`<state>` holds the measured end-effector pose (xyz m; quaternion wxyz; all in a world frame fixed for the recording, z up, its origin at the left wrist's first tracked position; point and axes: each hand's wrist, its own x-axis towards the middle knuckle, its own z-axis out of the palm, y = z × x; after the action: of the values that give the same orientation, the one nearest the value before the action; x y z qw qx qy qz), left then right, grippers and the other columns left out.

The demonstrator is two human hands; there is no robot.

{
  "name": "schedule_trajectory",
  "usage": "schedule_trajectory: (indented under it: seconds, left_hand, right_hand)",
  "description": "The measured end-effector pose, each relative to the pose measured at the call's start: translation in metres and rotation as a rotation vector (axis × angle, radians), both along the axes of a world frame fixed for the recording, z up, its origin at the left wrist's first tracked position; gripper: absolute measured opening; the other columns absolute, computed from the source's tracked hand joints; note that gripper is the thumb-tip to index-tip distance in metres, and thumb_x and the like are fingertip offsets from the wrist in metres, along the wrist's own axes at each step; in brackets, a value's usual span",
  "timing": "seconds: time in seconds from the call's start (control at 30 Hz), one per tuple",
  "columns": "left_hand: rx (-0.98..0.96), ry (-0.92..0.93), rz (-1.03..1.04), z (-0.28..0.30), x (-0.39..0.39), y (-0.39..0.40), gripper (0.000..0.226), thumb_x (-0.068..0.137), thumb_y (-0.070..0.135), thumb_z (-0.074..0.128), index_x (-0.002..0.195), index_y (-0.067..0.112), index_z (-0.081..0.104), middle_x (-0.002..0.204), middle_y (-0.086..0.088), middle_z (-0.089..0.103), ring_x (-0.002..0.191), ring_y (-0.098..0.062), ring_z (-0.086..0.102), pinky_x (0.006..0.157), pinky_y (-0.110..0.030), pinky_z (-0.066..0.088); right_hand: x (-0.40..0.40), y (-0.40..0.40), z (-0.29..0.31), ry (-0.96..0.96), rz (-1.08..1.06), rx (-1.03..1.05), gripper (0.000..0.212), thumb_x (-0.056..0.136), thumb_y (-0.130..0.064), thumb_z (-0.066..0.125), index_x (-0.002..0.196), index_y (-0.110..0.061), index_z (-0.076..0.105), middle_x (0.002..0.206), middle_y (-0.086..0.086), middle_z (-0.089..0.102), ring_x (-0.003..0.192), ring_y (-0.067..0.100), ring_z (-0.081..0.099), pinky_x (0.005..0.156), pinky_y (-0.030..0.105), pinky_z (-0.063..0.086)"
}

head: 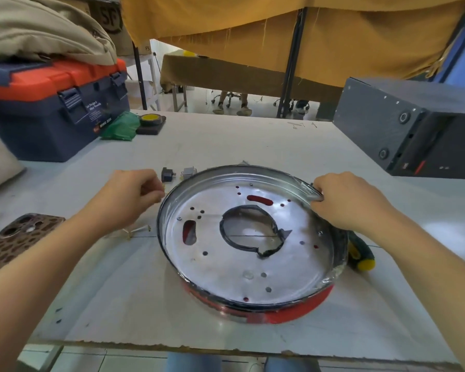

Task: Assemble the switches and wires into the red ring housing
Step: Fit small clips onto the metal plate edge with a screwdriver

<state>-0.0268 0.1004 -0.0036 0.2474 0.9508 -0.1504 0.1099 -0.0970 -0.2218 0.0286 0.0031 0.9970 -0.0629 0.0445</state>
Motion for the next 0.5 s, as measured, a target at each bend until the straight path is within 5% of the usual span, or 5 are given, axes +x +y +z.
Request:
schedule_trajectory:
  seconds: [0.23, 0.37, 0.5]
  left_hand:
    - [-0.086, -0.097, -0.094, 0.024, -0.014, -0.031, 0.005, 0.085, 0.016, 0.067, 0.084, 0.02, 0.07, 0.078, 0.009, 0.068, 0.072, 0.003, 0.059, 0.066, -0.01, 0.043]
    - [-0.022, -0.161, -0.118, 0.024, -0.017, -0.041, 0.008, 0.086, 0.013, 0.065, 0.09, 0.014, 0.072, 0.076, 0.002, 0.067, 0.068, 0.005, 0.054, 0.063, -0.003, 0.039]
    - [-0.157, -0.136, -0.104, 0.033, -0.022, -0.049, 0.007, 0.083, 0.018, 0.068, 0.089, 0.014, 0.069, 0.075, 0.003, 0.067, 0.068, -0.003, 0.061, 0.065, -0.003, 0.046]
  right_hand:
    - [-0.01, 0.006, 0.008, -0.29, 0.108, -0.055, 0.028, 0.088, -0.043, 0.056, 0.097, -0.017, 0.061, 0.093, 0.003, 0.063, 0.081, 0.026, 0.059, 0.066, 0.034, 0.049]
    - [-0.013, 0.015, 0.013, -0.299, 0.254, 0.112, 0.02, 0.088, -0.039, 0.056, 0.09, -0.02, 0.063, 0.087, 0.0, 0.066, 0.078, 0.023, 0.057, 0.063, 0.031, 0.045]
    - [-0.015, 0.026, 0.013, -0.207, 0.378, 0.401, 0.016, 0.085, -0.036, 0.064, 0.092, -0.022, 0.069, 0.082, -0.006, 0.067, 0.073, 0.009, 0.057, 0.069, 0.023, 0.048]
